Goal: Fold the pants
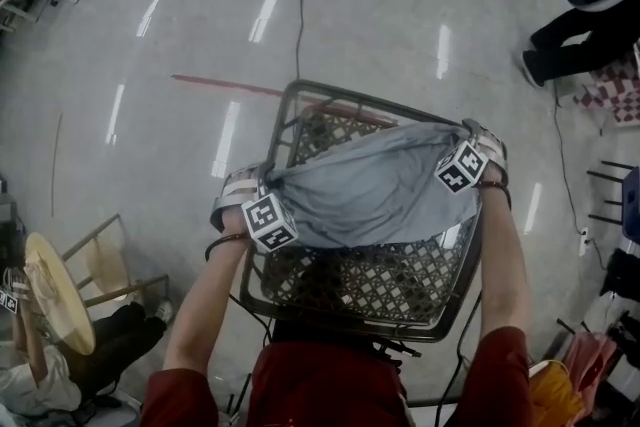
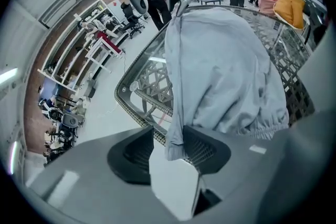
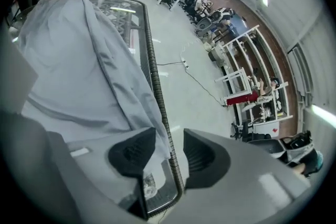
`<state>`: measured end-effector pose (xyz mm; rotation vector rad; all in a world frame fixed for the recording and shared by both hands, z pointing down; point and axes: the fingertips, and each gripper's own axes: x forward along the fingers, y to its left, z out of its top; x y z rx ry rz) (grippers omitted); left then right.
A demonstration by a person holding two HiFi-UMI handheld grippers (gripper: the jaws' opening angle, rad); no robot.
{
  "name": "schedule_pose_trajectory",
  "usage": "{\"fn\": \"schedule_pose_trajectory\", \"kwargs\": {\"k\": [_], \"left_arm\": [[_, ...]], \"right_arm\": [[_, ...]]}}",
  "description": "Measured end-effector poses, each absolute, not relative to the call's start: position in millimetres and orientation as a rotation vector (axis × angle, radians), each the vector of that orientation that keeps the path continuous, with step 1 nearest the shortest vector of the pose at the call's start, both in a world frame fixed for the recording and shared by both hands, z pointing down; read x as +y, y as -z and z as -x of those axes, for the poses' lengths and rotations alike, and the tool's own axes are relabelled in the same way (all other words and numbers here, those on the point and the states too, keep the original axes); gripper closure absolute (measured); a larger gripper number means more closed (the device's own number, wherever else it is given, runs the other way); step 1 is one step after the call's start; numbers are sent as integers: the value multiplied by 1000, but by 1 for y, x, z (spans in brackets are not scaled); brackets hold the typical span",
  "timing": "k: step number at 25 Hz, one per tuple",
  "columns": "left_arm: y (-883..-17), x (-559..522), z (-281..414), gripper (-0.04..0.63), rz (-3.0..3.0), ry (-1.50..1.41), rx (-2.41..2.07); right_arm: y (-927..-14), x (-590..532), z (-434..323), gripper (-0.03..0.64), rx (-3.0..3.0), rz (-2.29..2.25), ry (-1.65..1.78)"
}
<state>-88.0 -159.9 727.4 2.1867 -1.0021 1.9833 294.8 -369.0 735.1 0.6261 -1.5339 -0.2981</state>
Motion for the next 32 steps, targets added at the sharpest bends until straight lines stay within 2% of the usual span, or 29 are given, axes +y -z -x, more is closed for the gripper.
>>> {"fn": "schedule_pose_trajectory", "kwargs": {"k": [6,11,22,32], "left_arm": [[-702,-151,87,406,-2204,-1984,-1096],[-658,-142,71,407,-2246,-1843,-1286],[-555,-93,-5,407,-2327,-1124,-1754],[-434,0,-99,407,-2445,-412,-1898]], "right_arm": [[-710,-346,-295,460,-1577,-697,309],[-672,-310,-289,460,-1694,-850,246],[-543,-164,-245,460,-2074,-1324,26],[-427,-14,-262,460,-2362,-1639,-75]]}}
